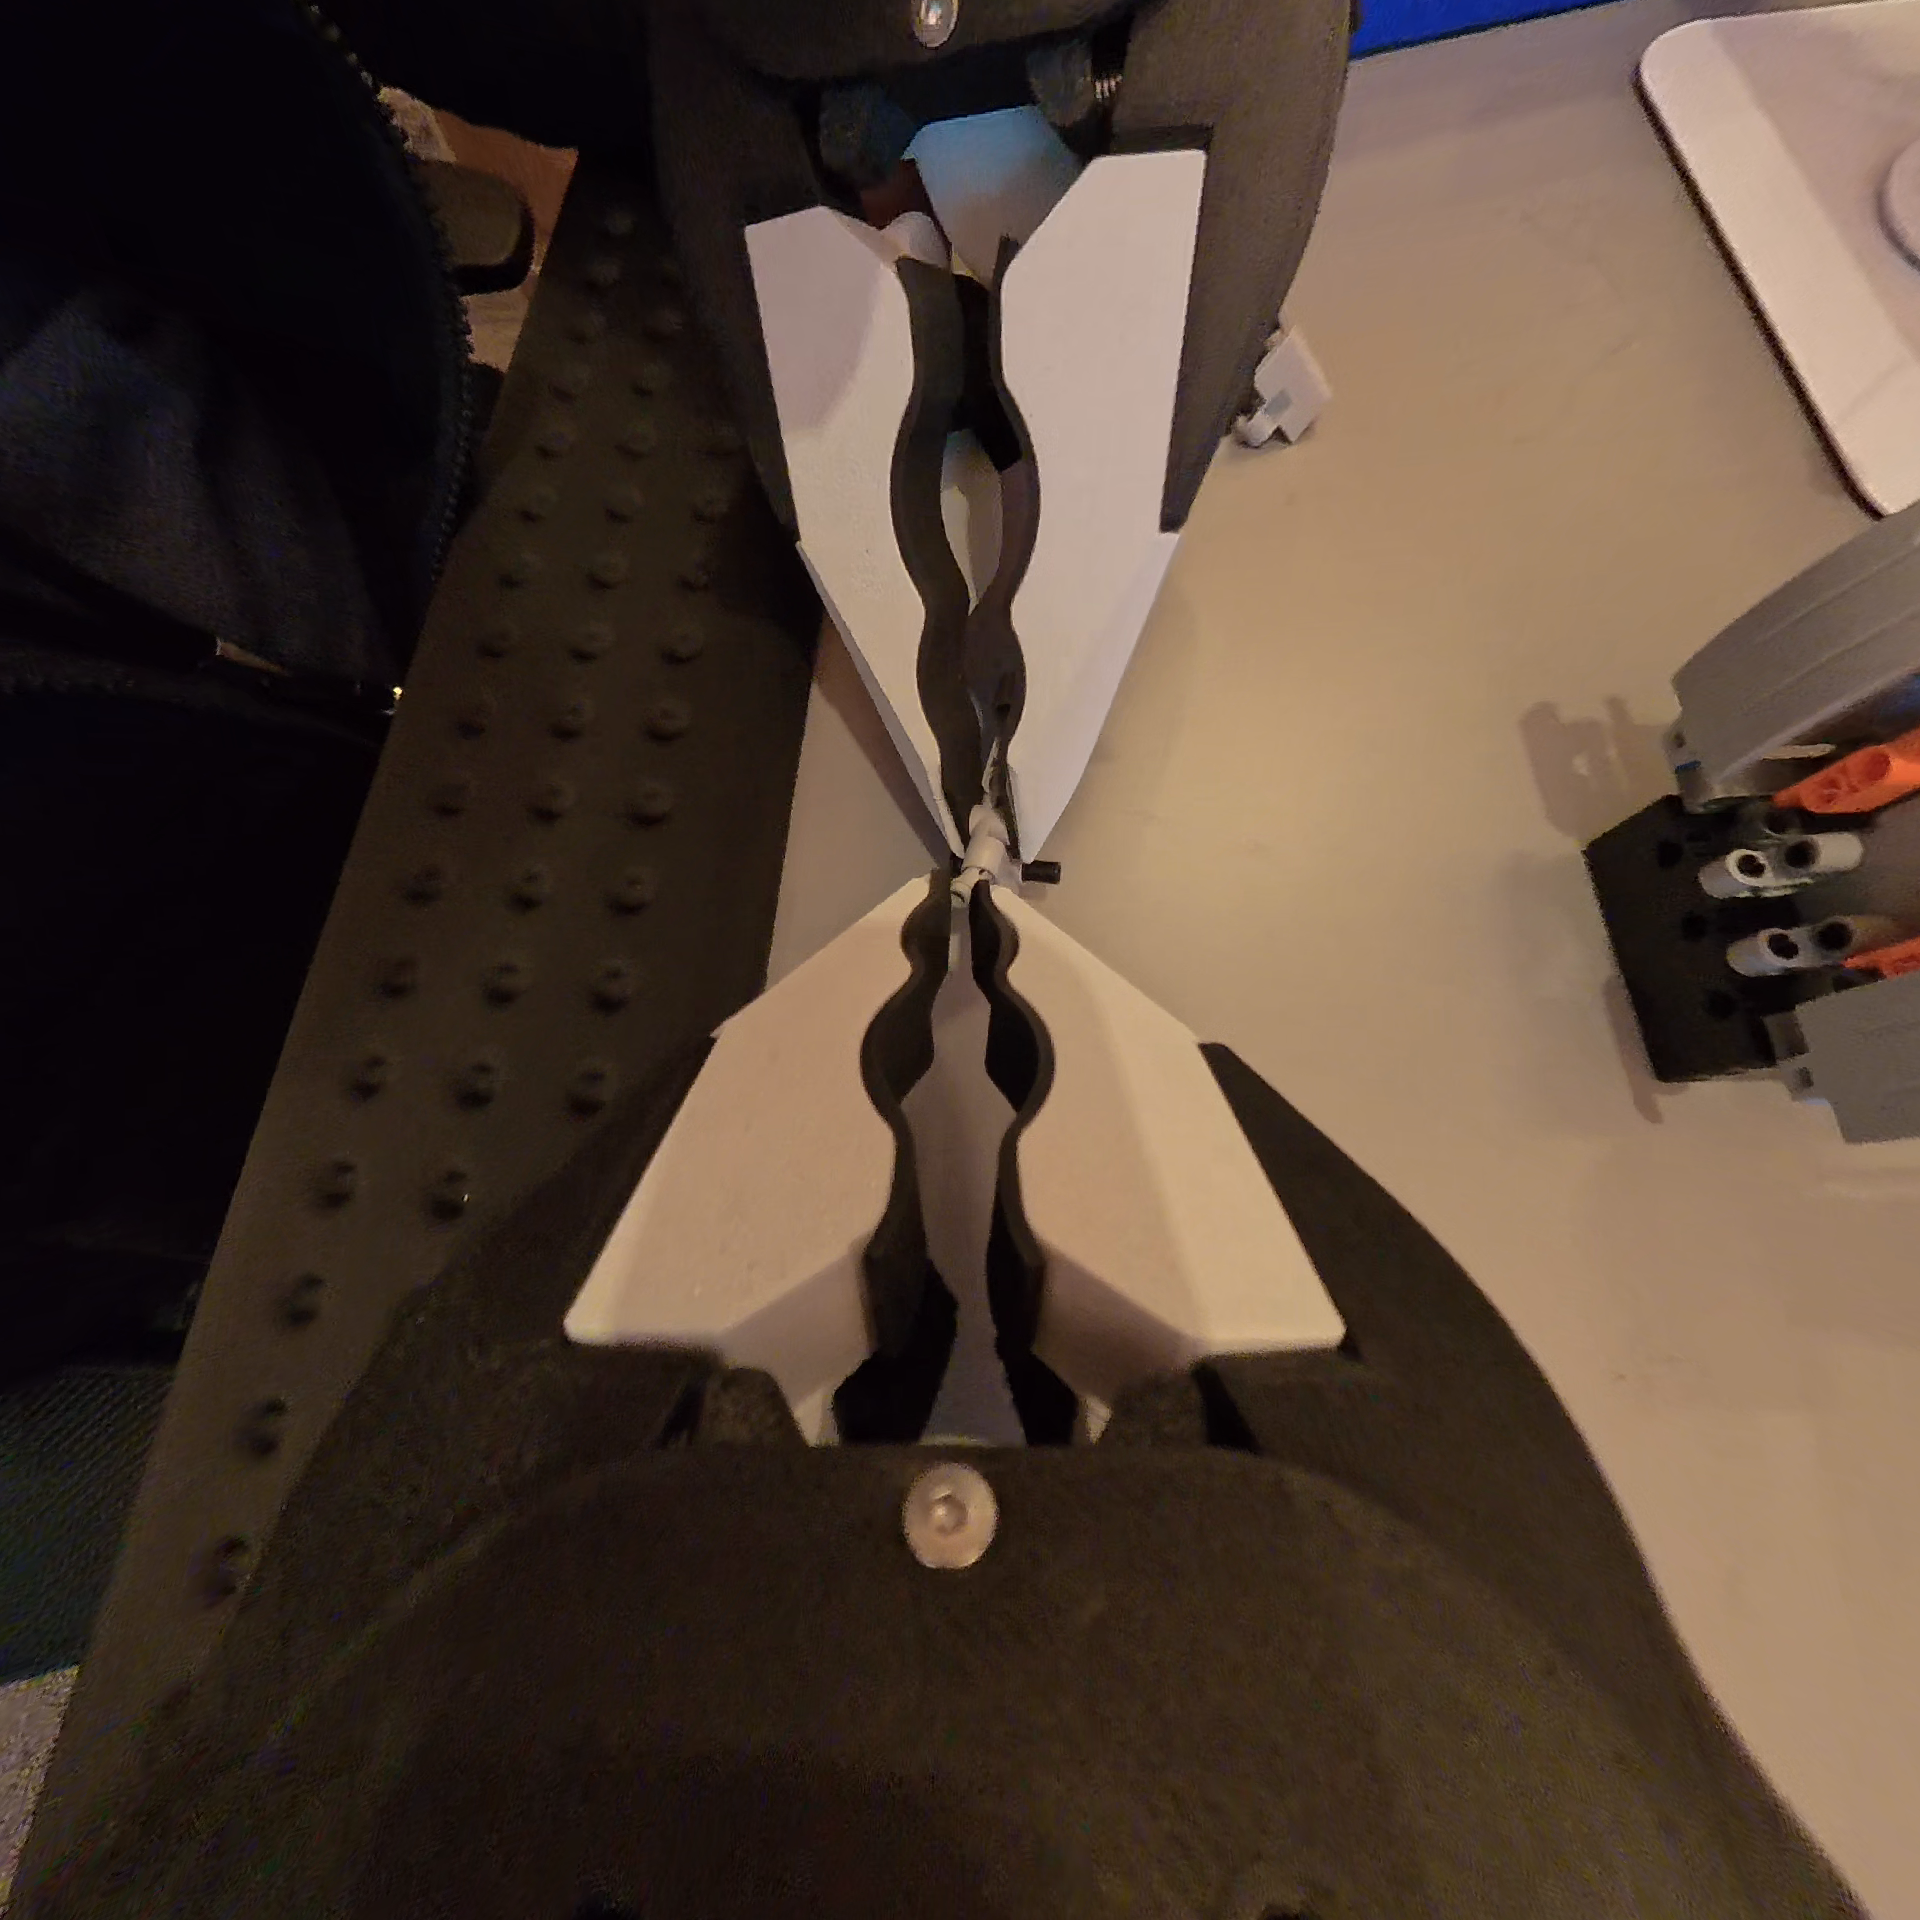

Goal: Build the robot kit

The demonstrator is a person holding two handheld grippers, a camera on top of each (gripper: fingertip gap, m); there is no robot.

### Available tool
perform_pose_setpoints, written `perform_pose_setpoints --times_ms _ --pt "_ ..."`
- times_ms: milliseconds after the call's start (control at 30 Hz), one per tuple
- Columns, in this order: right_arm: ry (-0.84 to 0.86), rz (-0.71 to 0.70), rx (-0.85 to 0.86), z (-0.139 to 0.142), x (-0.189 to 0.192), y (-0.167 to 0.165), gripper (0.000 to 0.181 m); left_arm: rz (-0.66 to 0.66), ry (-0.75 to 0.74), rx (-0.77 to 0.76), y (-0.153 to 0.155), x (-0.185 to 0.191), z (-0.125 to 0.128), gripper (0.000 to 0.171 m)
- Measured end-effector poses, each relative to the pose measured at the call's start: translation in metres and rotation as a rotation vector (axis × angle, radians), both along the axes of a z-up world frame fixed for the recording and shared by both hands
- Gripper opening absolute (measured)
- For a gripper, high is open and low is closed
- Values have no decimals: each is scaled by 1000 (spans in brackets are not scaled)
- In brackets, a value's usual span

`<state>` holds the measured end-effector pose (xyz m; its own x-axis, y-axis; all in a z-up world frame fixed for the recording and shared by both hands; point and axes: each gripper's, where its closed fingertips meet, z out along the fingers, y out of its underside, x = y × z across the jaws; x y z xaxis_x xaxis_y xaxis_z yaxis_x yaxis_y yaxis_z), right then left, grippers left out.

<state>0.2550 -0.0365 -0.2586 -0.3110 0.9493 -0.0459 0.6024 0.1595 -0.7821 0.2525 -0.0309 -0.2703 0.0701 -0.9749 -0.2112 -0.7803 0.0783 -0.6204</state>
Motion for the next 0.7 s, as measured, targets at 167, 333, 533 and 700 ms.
perform_pose_setpoints --times_ms 167,333,533,700 --pt "22 40 -22 4 2 -4 1 -11 -37 -49 -4 3 3 5" --pt "27 68 -9 4 3 -7 1 -22 -73 -106 -7 4 3 5" --pt "49 101 -37 7 5 -10 1 -40 -122 -166 -12 8 6 4" --pt "57 121 -81 8 7 -12 1 -43 -138 -194 -15 10 6 4"
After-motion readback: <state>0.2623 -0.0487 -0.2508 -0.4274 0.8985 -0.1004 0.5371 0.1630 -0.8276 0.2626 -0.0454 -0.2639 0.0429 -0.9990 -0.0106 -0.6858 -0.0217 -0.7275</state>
